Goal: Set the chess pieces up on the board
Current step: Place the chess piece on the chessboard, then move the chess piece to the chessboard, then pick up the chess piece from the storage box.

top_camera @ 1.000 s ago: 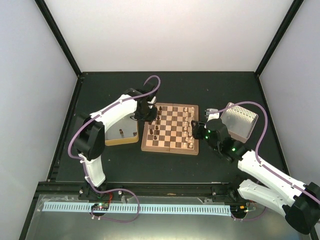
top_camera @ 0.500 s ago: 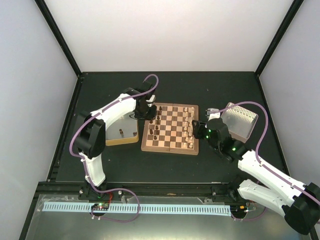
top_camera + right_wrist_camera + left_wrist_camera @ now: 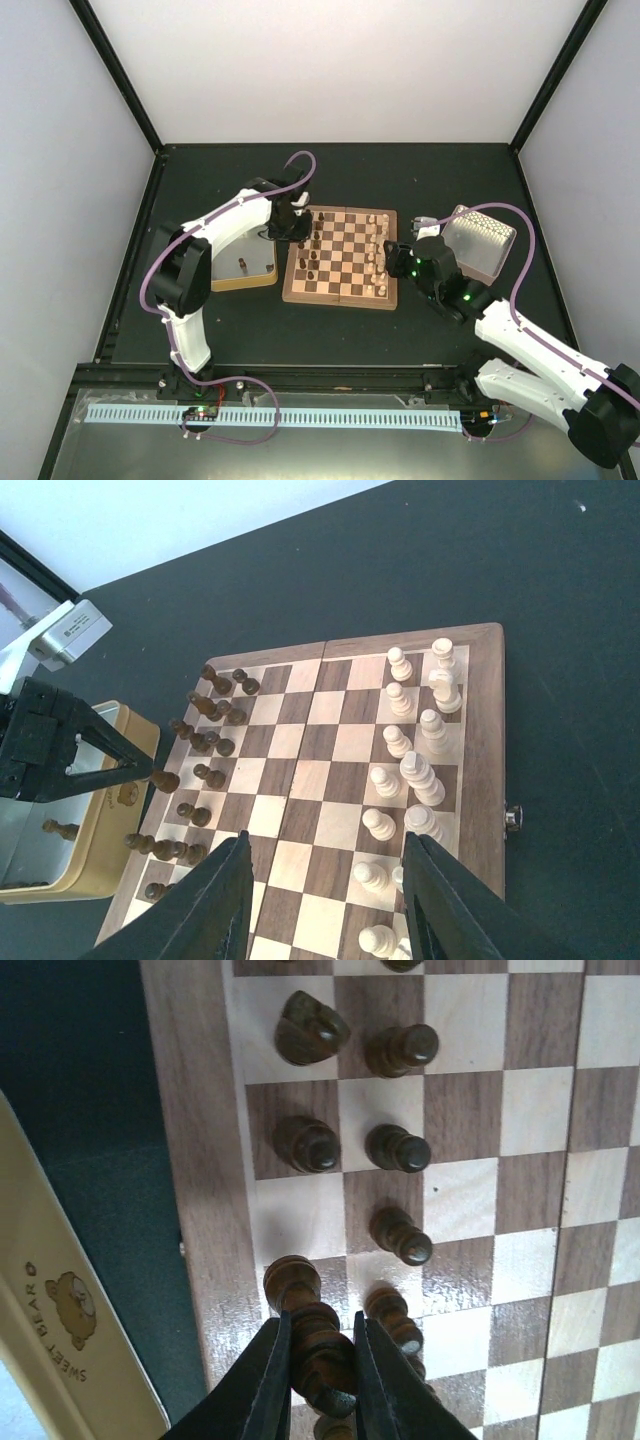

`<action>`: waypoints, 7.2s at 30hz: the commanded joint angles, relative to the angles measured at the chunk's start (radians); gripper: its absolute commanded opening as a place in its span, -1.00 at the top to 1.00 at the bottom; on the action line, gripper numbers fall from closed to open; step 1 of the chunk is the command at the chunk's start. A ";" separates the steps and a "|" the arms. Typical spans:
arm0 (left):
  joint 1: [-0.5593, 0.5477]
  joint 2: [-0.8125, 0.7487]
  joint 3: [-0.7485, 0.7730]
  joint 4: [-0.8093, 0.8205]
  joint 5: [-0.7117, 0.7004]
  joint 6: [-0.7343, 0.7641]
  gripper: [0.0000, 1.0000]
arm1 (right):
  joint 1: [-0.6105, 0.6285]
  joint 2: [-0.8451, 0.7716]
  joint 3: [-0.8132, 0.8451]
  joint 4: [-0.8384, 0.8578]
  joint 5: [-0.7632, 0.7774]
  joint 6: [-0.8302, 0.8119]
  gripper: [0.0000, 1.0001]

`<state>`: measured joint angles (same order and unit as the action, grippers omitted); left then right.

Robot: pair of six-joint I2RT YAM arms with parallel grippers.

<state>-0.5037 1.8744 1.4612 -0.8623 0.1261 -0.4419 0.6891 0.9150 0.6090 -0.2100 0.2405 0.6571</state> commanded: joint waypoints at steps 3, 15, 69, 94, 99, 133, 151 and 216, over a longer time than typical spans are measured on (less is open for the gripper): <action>0.014 -0.032 -0.028 0.018 -0.088 -0.028 0.83 | -0.005 0.001 -0.005 0.014 -0.002 0.017 0.14; 0.021 -0.004 -0.039 0.024 0.096 0.025 0.79 | -0.005 -0.005 -0.011 0.008 -0.016 0.026 0.14; 0.019 -0.042 -0.045 0.021 0.162 0.037 0.20 | -0.005 0.017 -0.008 0.014 -0.031 0.033 0.14; 0.016 0.004 -0.042 0.001 0.149 0.070 0.54 | -0.005 0.018 -0.012 0.016 -0.030 0.032 0.14; 0.015 -0.009 -0.034 -0.005 0.076 0.062 0.68 | -0.006 0.018 -0.011 0.016 -0.028 0.032 0.15; 0.014 0.042 0.048 0.049 0.010 0.014 0.68 | -0.005 0.014 -0.018 0.018 -0.021 0.030 0.15; 0.015 0.078 0.043 0.043 0.008 0.019 0.07 | -0.005 0.008 -0.023 0.015 -0.024 0.036 0.15; 0.111 -0.539 -0.451 0.075 -0.049 -0.069 0.78 | -0.005 -0.071 -0.041 -0.051 -0.088 0.101 0.16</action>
<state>-0.3145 1.3663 0.9962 -0.7280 0.0143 -0.4751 0.6884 0.8680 0.5770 -0.2592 0.1478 0.7429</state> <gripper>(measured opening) 0.114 0.420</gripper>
